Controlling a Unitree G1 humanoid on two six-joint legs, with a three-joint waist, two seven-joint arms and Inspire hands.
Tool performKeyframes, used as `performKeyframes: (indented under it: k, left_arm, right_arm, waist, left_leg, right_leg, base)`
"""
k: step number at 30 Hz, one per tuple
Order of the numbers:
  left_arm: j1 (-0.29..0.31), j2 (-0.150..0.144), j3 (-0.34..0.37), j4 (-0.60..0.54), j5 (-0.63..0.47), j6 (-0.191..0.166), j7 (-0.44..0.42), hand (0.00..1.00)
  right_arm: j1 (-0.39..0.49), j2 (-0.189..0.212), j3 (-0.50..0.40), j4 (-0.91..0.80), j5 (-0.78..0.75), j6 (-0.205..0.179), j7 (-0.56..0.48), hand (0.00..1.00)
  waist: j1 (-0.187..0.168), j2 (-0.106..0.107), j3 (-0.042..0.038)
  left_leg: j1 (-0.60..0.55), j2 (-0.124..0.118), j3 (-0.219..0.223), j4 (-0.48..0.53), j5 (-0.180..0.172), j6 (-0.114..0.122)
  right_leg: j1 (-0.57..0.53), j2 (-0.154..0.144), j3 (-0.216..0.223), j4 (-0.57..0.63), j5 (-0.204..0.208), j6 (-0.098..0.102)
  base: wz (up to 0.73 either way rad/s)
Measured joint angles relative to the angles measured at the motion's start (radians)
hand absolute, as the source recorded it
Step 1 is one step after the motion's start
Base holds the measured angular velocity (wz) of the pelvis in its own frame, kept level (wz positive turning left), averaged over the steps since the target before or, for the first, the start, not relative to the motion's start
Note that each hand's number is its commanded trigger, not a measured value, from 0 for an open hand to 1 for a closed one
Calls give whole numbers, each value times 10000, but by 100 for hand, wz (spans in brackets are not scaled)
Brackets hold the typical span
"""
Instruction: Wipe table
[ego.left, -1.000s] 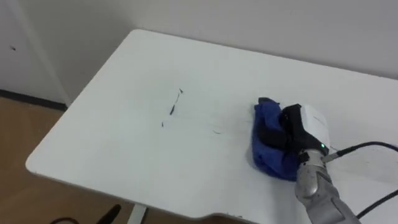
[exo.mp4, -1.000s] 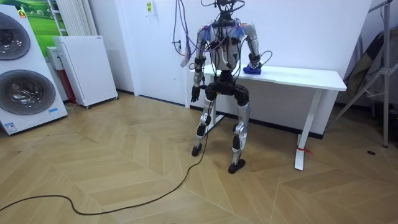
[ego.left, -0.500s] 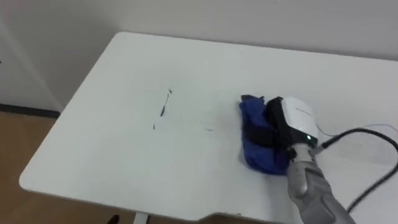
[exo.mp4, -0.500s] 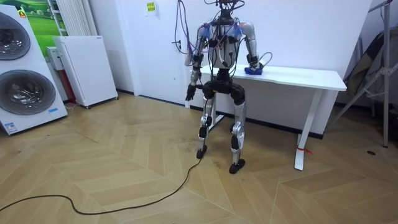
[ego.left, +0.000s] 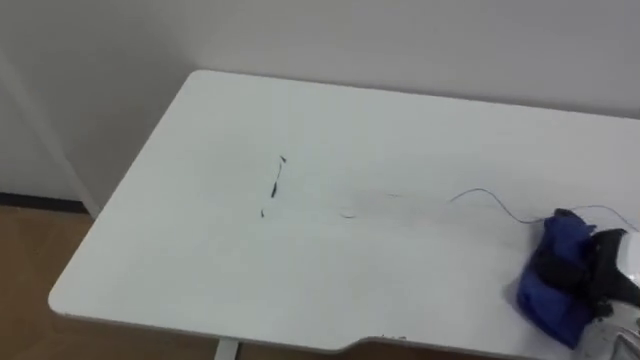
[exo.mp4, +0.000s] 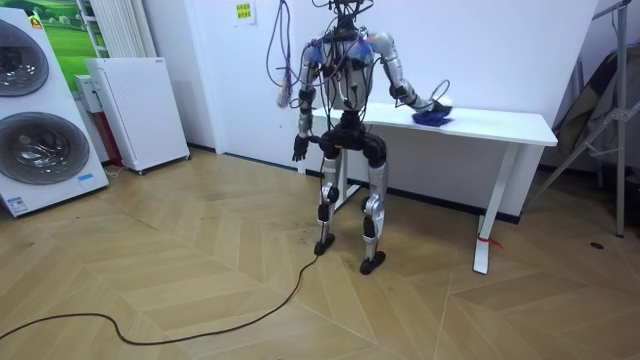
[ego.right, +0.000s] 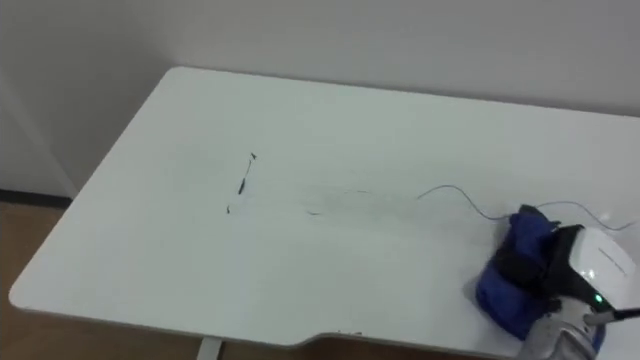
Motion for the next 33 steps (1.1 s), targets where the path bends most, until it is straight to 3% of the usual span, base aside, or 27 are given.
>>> performKeyframes:
  k: [2, 4, 5, 6, 8, 11, 15, 17, 19, 21, 22, 25, 29, 30, 31, 33]
  left_arm:
    - [-144, -107, -206, 37, -347, 164, -6, 0]
    - [-323, -383, -254, -43, -318, 174, -80, 0]
    - [-381, -434, -255, -77, -318, 181, -140, 0]
    - [-534, -492, -263, -117, -319, 220, -254, 0]
    - [-484, -468, -268, -126, -328, 325, -298, 0]
    - [144, -305, -155, -376, -340, 688, -314, 0]
    - [753, -173, 423, -337, -343, 730, -324, 0]
    - [929, -138, 574, -292, -358, 719, -332, 0]
    - [1225, 43, 687, -317, -357, 511, -438, 0]
    - [1290, 161, 901, -315, -352, 478, -440, 0]
    - [1299, 176, 1146, -301, -353, 457, -440, 0]
    - [1341, 242, 1262, -279, -374, 319, -440, 0]
    - [1011, 238, 1206, -285, -615, 272, -440, 0]
    - [936, 233, 1127, -291, -651, 273, -440, 0]
    - [775, 200, 1092, -294, -640, 283, -439, 0]
    - [487, 188, 1026, -302, -645, 320, -427, 0]
  right_arm:
    - [-569, 243, 1383, -612, -717, 372, 721, 100]
    - [-1417, 828, 2603, -1317, -1874, 489, 1672, 100]
    - [-1737, 1005, 2762, -1314, -1941, 479, 1840, 100]
    - [-2359, 1289, 2898, -1254, -1950, 514, 2071, 100]
    - [-3270, 1326, 2927, -891, -1777, 478, 2310, 100]
    - [-3927, 1064, 2322, -135, -676, 475, 2141, 100]
    - [-3719, 232, 797, 1837, 645, 286, 1929, 100]
    - [-3339, -267, 57, 2458, 1481, -78, 1632, 100]
    - [-2739, -772, -719, 3169, 2253, -460, 1245, 100]
    - [-2302, -961, -1494, 3660, 2831, -767, 1164, 100]
    - [-2121, -967, -2068, 3952, 2982, -851, 1121, 100]
    - [-1505, -976, -2919, 4478, 3276, -1188, 957, 100]
    - [-1096, -1000, -3356, 4683, 3441, -1291, 691, 100]
    - [-1065, -1001, -3365, 4684, 3436, -1291, 620, 100]
    - [-1059, -1007, -3366, 4646, 3438, -1287, 575, 100]
    - [-1159, -940, -3298, 4512, 3462, -1199, 442, 100]
  waist:
    - [230, -27, 30]
    - [525, -97, 74]
    - [613, -138, 106]
    - [722, -225, 201]
    - [981, -331, 208]
    - [1134, -377, 211]
    - [1067, -487, 235]
    - [973, -504, 228]
    - [722, -521, 209]
    - [301, -625, 169]
    - [111, -596, 189]
    - [-232, -658, 109]
    - [-716, -625, 72]
    - [-885, -540, 23]
    - [-919, -443, -7]
    - [-815, -348, 15]
  left_leg:
    - [-33, 0, -318, -25, -7, -30]
    - [-206, -9, -672, -28, 48, -68]
    - [-273, -28, -774, -25, 69, -73]
    - [-405, -93, -1012, -43, 150, -77]
    - [-580, -204, -1360, -30, 231, -67]
    - [-687, -256, -1572, 93, 251, -38]
    - [-630, -347, -1575, 74, 277, 10]
    - [-540, -410, -1573, 27, 300, 47]
    - [-327, -466, -1555, -26, 302, 50]
    - [-225, -481, -1388, -69, 307, 57]
    - [-144, -473, -1259, -71, 310, 63]
    - [133, -445, -979, -66, 309, 63]
    - [204, -394, -733, -44, 289, 93]
    - [195, -371, -712, 15, 225, 171]
    - [188, -356, -702, 78, 136, 205]
    - [248, -356, -622, 62, 52, 225]
  right_leg:
    - [-80, 134, -14, -20, 61, -89]
    - [-108, 183, -180, -41, 17, -147]
    - [-122, 190, -185, -45, -11, -152]
    - [-141, 193, -191, -62, -54, -159]
    - [-131, 191, -254, -223, -59, -151]
    - [76, 144, -842, -213, -58, -149]
    - [400, 65, -915, -211, -71, -128]
    - [524, 16, -920, -211, -73, -125]
    - [781, -33, -938, -197, -73, -124]
    - [955, -54, -861, -218, -76, -121]
    - [1036, -60, -793, -218, -75, -121]
    - [1190, -90, -648, -217, -75, -121]
    - [1221, -93, -628, -237, -75, -120]
    - [1221, -74, -621, -241, -76, -118]
    - [1224, -52, -563, -249, -82, -109]
    - [1217, -58, -501, -254, -120, -48]
  base:
    - [-18]
    - [30]
    - [49]
    - [59]
    - [59]
    - [66]
    - [54]
    - [22]
    - [20]
    - [24]
    - [8]
    - [-25]
    - [-15]
    - [-13]
    - [-16]
    - [-41]
